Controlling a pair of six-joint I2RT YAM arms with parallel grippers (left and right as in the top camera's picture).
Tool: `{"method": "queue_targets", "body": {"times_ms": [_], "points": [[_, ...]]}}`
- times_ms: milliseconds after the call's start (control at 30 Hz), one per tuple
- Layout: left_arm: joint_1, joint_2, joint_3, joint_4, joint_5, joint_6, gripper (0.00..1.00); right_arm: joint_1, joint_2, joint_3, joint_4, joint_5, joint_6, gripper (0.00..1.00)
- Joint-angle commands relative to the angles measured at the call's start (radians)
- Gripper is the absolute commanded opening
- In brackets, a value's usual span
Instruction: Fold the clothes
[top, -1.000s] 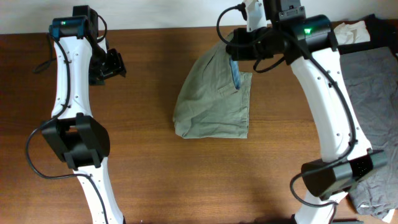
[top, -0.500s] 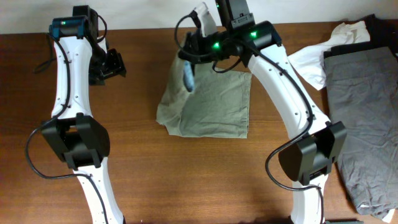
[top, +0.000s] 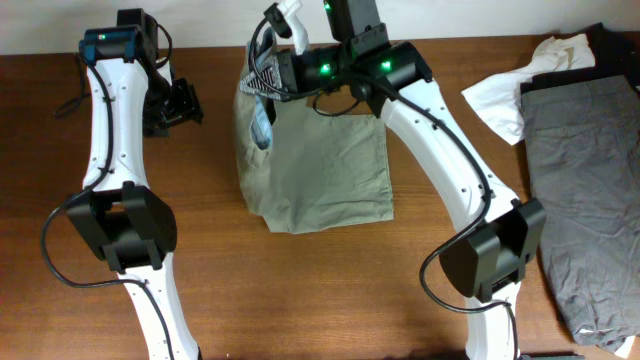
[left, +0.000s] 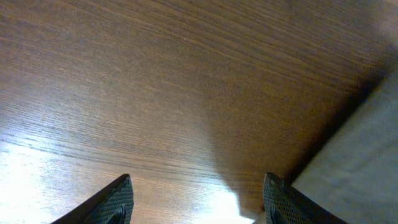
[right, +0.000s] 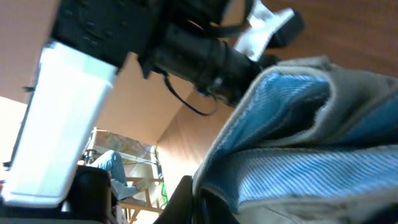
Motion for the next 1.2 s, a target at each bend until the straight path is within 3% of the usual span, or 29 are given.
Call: {"method": "queue_targets", "body": {"times_ms": [0, 200, 533, 633, 667, 733, 900, 1033, 1067, 1100, 1133, 1167], "points": [[-0.003, 0.008, 0.019, -0.008, -0.008, 0.016, 0.67, -0.001, -0.009, 0.025, -0.116, 0.199, -0.061, 0.04], [-0.003, 0.008, 0.019, -0.008, -0.007, 0.016, 0.67, -0.090, -0.007, -0.012, -0.464, 0.525, -0.187, 0.04], [-0.003, 0.008, 0.019, -0.008, -0.007, 0.016, 0.67, -0.188, 0.006, -0.181, -0.587, 0.711, -0.201, 0.05], [-0.003, 0.008, 0.019, -0.008, -0.007, 0.016, 0.68, -0.191, 0.008, -0.259, -0.581, 0.729, -0.194, 0.05], [-0.003, 0.008, 0.019, -0.008, -0.007, 0.016, 0.68, -0.191, 0.008, -0.296, -0.555, 0.729, -0.194, 0.12], [-0.003, 0.008, 0.019, -0.008, -0.007, 0.016, 0.68, -0.191, 0.008, -0.367, -0.479, 0.729, -0.194, 0.14], [-0.003, 0.008, 0.019, -0.009, -0.007, 0.016, 0.68, -0.216, 0.008, -0.398, -0.396, 0.737, -0.194, 0.07], [-0.003, 0.008, 0.019, -0.009, -0.007, 0.016, 0.68, -0.249, 0.008, -0.398, -0.386, 0.748, -0.202, 0.12], [-0.003, 0.008, 0.019, -0.009, -0.007, 0.016, 0.68, -0.251, 0.008, -0.398, -0.383, 0.756, -0.202, 0.23], [-0.003, 0.008, 0.019, -0.009, -0.007, 0.016, 0.68, -0.251, 0.008, -0.398, -0.377, 0.759, -0.202, 0.69], [-0.003, 0.008, 0.019, -0.009, -0.007, 0.016, 0.68, -0.251, 0.008, -0.398, -0.372, 0.759, -0.202, 0.95], [-0.003, 0.008, 0.019, -0.009, -0.007, 0.016, 0.68, -0.249, 0.008, -0.397, -0.365, 0.759, -0.201, 0.99]]}}
